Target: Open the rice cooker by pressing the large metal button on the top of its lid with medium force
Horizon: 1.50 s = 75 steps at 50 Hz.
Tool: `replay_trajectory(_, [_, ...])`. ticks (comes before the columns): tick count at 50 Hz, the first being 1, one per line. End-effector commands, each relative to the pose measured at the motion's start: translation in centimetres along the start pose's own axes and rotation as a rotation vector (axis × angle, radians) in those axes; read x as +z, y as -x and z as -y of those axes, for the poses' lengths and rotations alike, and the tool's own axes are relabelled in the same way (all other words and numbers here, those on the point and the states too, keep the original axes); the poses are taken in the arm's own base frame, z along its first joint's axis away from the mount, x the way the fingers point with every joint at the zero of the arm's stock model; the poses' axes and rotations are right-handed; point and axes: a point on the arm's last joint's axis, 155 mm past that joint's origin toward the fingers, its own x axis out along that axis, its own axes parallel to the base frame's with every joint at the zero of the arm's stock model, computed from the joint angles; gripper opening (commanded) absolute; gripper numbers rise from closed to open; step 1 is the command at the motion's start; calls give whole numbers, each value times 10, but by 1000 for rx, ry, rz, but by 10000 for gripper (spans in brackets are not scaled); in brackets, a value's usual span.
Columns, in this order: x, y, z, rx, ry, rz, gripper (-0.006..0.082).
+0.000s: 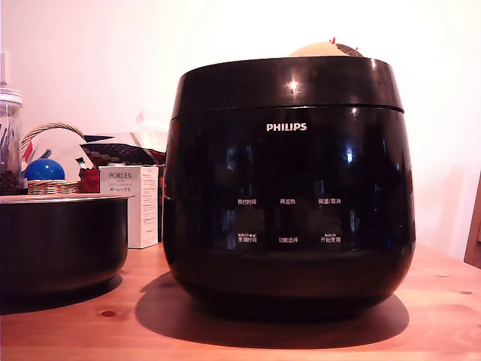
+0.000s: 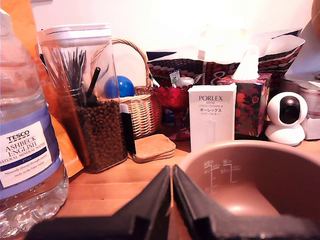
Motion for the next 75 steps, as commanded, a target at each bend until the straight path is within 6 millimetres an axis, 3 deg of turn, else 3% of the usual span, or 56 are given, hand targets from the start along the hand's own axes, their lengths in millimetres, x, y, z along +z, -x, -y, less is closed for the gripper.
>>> replay_trajectory(1, [-3,0,18,-113,90,27,-19])
replay_trajectory(15, [0,0,20,-122,91,37,-19])
replay_trajectory(21, [21,2,24,-151,162,112,-19])
replay_trajectory(28, [42,13,52,-321,284,118,-19])
replay_trajectory(33, [49,33,92,-555,346,45,-19])
replay_trajectory(39, [58,62,126,-771,346,-21,-19])
replay_trajectory(47, [65,89,152,-957,427,-164,-19])
replay_trajectory(53, [71,98,164,-1052,441,-241,-19])
replay_trajectory(63, [82,92,180,-1143,372,-292,-19])
replay_trajectory(75, [98,63,204,-1198,200,-248,-19])
